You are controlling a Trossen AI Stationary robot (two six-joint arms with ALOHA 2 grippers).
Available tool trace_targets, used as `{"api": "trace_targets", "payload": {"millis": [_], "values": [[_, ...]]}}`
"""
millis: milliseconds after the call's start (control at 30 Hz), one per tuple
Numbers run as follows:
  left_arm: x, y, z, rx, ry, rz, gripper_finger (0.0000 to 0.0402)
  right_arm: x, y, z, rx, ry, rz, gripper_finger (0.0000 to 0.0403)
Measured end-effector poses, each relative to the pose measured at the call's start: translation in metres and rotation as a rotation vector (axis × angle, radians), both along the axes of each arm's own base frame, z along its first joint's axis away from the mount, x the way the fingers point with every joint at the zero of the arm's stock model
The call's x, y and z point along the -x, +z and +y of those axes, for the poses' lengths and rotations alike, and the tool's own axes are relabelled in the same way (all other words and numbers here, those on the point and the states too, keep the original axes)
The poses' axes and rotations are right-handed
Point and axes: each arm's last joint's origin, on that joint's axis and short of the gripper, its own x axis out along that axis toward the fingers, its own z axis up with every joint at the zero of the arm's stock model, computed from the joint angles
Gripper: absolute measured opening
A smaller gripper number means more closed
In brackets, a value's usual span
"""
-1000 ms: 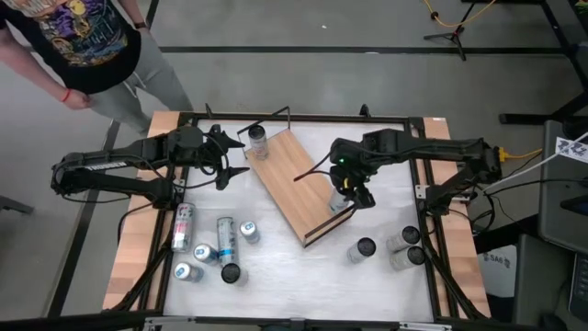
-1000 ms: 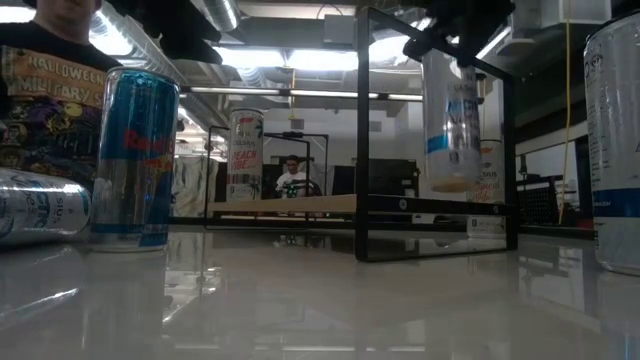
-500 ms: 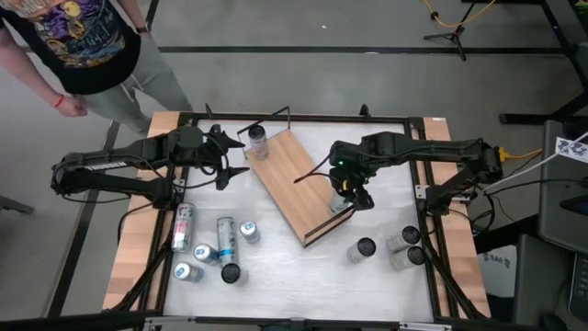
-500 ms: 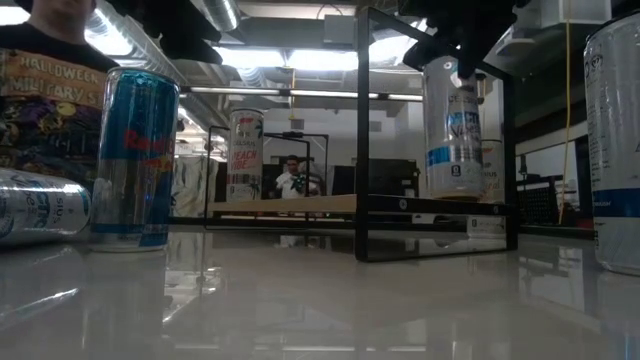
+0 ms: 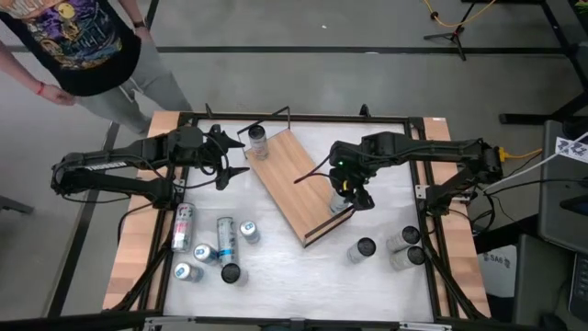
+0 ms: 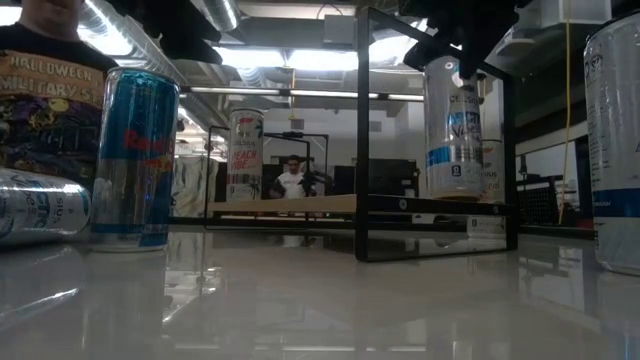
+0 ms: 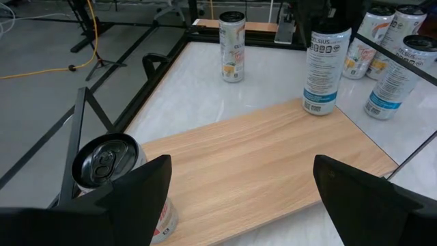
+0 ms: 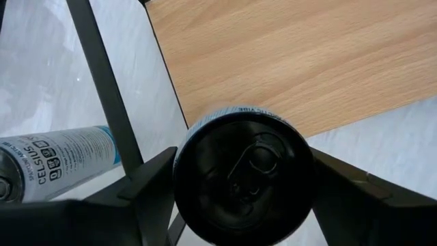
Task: Place canned beverage on shelf
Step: Put the top white and blue soda can on the shelf
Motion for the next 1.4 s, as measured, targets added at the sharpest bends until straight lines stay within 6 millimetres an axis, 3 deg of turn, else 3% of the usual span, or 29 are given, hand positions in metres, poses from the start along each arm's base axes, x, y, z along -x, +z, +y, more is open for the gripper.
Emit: {"api": "trace_targets", "payload": {"millis": [1400], "values": [[0.0000,0.0000,0.0000,0.000,0.000,0.000,0.0350,-0.0022,-0.0007,-0.0002,0.000,-0.006,-0.014,0.0280]]}}
